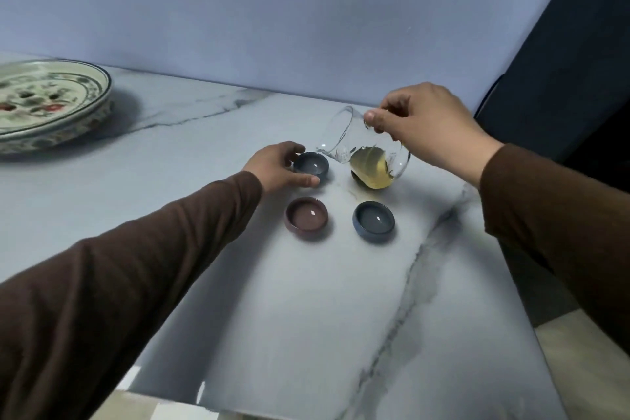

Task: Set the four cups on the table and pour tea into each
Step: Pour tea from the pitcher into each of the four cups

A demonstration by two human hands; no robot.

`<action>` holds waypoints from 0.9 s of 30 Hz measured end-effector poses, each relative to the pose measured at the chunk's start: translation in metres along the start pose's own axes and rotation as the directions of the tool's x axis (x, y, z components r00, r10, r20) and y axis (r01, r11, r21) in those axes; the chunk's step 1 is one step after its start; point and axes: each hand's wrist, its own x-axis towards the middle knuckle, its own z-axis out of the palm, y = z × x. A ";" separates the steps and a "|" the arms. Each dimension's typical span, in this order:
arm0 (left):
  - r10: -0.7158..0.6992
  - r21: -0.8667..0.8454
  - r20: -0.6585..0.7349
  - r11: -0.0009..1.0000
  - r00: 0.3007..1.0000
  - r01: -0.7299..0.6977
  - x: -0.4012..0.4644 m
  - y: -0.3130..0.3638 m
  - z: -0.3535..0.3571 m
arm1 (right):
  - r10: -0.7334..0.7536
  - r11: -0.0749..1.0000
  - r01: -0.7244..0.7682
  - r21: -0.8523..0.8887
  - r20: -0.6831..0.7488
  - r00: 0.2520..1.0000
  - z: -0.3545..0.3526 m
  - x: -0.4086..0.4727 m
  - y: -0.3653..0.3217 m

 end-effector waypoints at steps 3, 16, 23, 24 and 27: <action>-0.007 -0.016 -0.019 1.000 1.000 0.007 0.000 -0.001 0.001 | -0.035 0.995 0.036 -0.091 0.011 0.999 -0.003 0.006 -0.003; -0.028 -0.035 -0.048 0.999 0.998 0.026 0.000 -0.002 0.003 | -0.102 0.947 0.127 -0.296 0.101 0.990 -0.004 0.026 -0.017; -0.031 -0.018 -0.058 0.999 0.998 0.030 -0.001 0.000 0.003 | -0.109 0.933 0.153 -0.325 0.151 0.983 -0.006 0.034 -0.030; -0.033 -0.016 -0.058 0.999 0.998 0.032 -0.001 0.000 0.003 | -0.105 0.934 0.152 -0.324 0.157 0.982 -0.006 0.035 -0.031; -0.036 -0.015 -0.062 0.999 0.997 0.036 -0.002 0.000 0.004 | -0.103 0.929 0.158 -0.333 0.179 0.979 -0.007 0.036 -0.036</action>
